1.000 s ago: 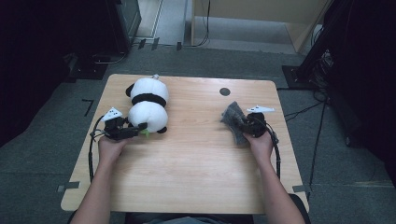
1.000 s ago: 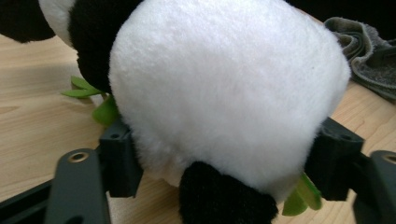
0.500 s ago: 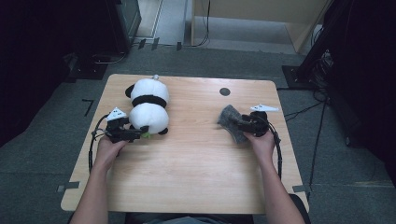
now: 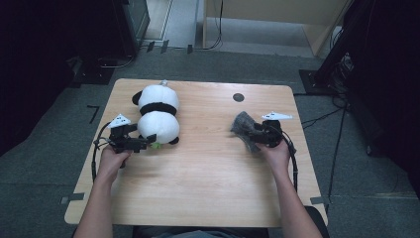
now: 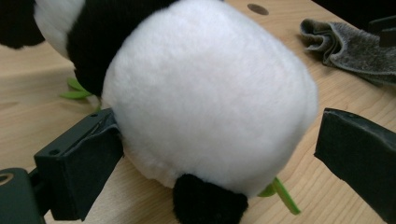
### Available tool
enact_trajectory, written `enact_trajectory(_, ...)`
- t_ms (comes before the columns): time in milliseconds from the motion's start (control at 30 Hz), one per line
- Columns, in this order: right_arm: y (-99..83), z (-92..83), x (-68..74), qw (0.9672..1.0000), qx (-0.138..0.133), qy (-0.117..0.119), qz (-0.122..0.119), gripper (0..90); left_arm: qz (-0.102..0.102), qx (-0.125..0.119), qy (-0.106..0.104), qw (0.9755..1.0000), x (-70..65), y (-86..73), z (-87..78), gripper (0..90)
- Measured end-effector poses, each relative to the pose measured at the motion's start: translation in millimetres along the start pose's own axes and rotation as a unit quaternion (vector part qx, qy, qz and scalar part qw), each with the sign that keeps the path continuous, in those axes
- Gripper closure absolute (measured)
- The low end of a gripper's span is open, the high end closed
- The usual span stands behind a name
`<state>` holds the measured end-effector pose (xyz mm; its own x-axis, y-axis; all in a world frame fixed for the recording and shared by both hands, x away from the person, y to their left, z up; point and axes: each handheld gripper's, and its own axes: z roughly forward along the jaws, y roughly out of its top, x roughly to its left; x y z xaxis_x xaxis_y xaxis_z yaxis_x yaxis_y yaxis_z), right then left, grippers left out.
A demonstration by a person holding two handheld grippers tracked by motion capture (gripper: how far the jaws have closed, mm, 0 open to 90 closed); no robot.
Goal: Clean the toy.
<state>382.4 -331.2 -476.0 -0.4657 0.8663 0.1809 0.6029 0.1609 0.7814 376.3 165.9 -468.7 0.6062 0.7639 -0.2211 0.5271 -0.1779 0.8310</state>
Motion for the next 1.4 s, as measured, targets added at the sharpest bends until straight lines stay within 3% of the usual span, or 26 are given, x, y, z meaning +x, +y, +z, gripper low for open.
enact_trajectory(167, 1.1, -1.9, 8.7, 0.9999, -0.001, 0.006, -0.010, 39.7, 0.006, -0.021, -0.007, 0.9997, -8.0, 5.8, -10.8, 0.9)
enact_trajectory(233, 1.2, -1.8, 11.9, 0.9999, -0.002, 0.008, -0.014, 39.7, 0.008, -0.017, -0.010, 0.9998, -12.7, 8.6, -12.6, 0.9)
enact_trajectory(367, 1.4, -2.3, 19.4, 0.9996, -0.003, 0.019, -0.018, 40.0, 0.028, -0.022, -0.012, 0.9993, -25.4, 14.5, -13.9, 0.9)
enact_trajectory(500, 1.3, -5.2, 29.4, 0.9993, -0.002, 0.026, -0.027, 40.0, 0.038, -0.036, -0.038, 0.9979, -38.5, 18.8, -14.8, 0.9)
enact_trajectory(567, 1.1, -6.3, 33.9, 0.9991, -0.001, 0.031, -0.029, 40.0, 0.047, -0.031, -0.050, 0.9972, -44.9, 19.4, -12.9, 0.9)
enact_trajectory(933, -5.4, -7.4, 60.3, 0.9958, 0.024, 0.064, -0.060, 39.5, 0.083, -0.015, -0.089, 0.9925, -85.9, 19.9, 8.9, 1.2)
enact_trajectory(1133, -8.9, -2.8, 73.4, 0.9941, 0.021, 0.077, -0.074, 39.6, 0.090, -0.004, -0.095, 0.9914, -102.5, 14.8, 23.6, 1.2)
enact_trajectory(1333, -13.9, 0.0, 86.8, 0.9930, 0.020, 0.075, -0.089, 38.7, 0.095, 0.010, -0.100, 0.9905, -116.5, 8.3, 43.1, 1.6)
enact_trajectory(1400, -16.8, 0.1, 90.3, 0.9925, 0.017, 0.079, -0.092, 39.5, 0.089, 0.017, -0.090, 0.9918, -120.1, 5.4, 49.3, 9.1)
